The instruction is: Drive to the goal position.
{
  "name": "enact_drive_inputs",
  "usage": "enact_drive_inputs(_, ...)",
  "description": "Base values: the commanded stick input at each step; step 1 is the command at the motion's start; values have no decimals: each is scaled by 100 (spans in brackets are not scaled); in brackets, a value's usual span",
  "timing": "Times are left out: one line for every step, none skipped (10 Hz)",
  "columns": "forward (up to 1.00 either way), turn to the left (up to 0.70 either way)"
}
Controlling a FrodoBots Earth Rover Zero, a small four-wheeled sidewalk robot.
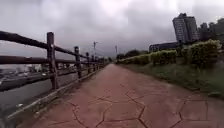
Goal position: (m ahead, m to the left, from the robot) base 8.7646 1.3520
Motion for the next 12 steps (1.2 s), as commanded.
enact_drive_inputs(100, 0)
enact_drive_inputs(100, 0)
enact_drive_inputs(100, 0)
enact_drive_inputs(100, 0)
enact_drive_inputs(100, 0)
enact_drive_inputs(100, 0)
enact_drive_inputs(100, 0)
enact_drive_inputs(100, 0)
enact_drive_inputs(100, 0)
enact_drive_inputs(100, 0)
enact_drive_inputs(100, 6)
enact_drive_inputs(100, 20)
